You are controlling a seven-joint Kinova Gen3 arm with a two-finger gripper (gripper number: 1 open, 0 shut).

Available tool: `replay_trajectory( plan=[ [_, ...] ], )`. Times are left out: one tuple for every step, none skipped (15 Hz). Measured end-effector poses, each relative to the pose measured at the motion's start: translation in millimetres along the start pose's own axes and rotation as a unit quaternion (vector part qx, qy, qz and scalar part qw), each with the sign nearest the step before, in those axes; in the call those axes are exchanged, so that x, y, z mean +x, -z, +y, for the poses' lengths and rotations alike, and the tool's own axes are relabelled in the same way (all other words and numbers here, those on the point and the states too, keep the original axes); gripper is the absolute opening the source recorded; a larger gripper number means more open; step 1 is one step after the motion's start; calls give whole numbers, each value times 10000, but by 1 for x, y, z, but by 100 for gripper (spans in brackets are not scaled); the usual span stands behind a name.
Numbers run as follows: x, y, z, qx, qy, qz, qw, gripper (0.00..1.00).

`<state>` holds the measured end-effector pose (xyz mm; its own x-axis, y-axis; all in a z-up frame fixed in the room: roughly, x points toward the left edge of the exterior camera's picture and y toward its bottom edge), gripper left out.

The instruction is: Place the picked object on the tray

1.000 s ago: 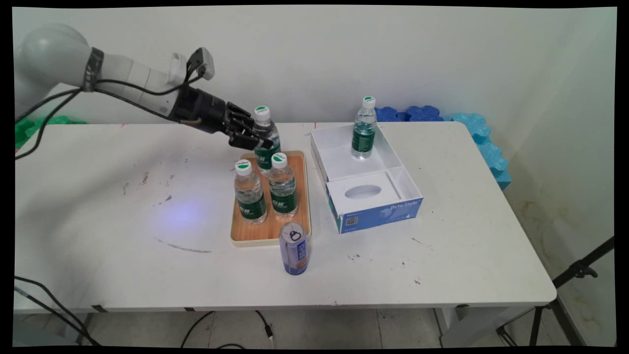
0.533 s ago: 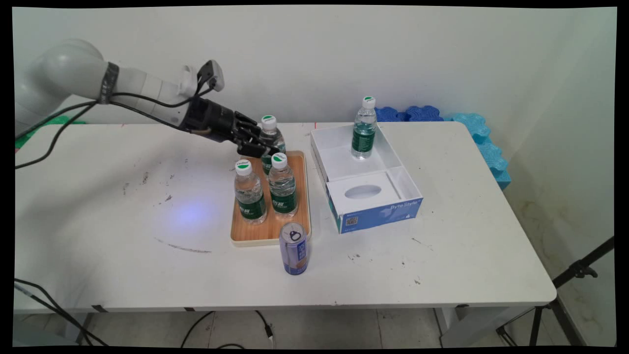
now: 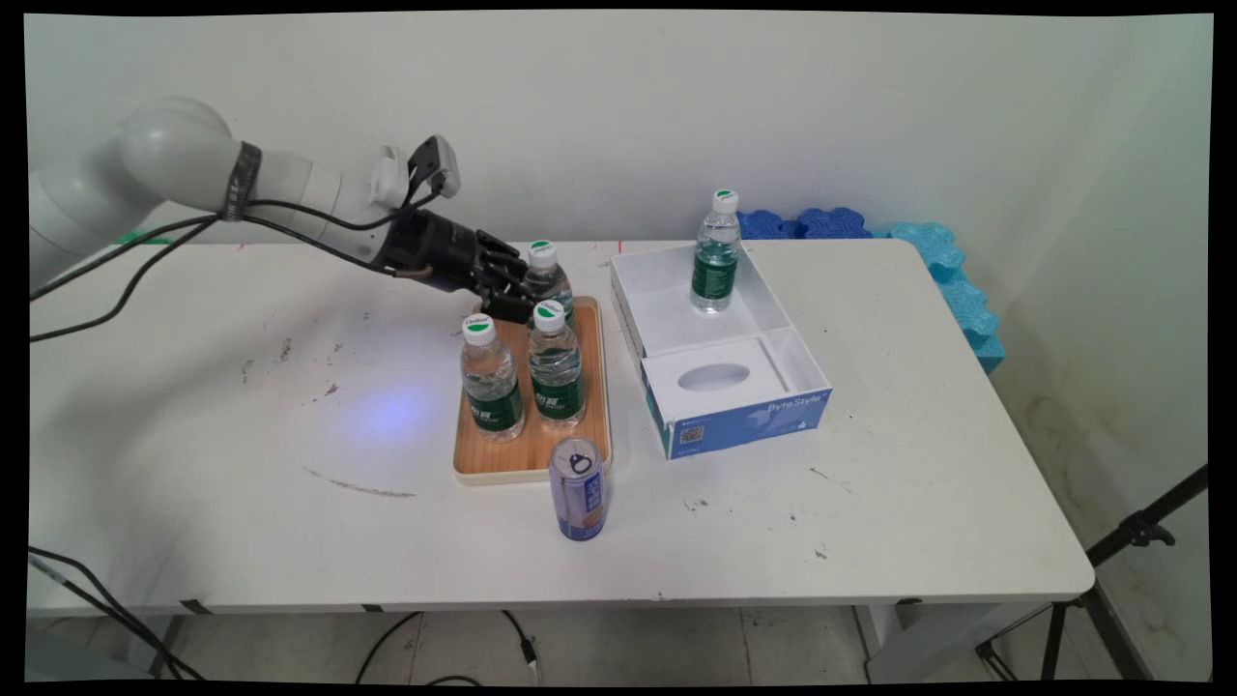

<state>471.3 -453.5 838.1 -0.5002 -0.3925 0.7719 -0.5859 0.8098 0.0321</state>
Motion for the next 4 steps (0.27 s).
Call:
replay_trajectory(
  plan=[
    [-1, -2, 0, -7, -1, 2, 10000, 100],
    [-2, -3, 0, -11, -2, 1, 10000, 100],
    [-3, -4, -1, -17, -5, -4, 10000, 100],
    [-3, -5, -1, -31, -13, -2, 10000, 100]
  ],
)
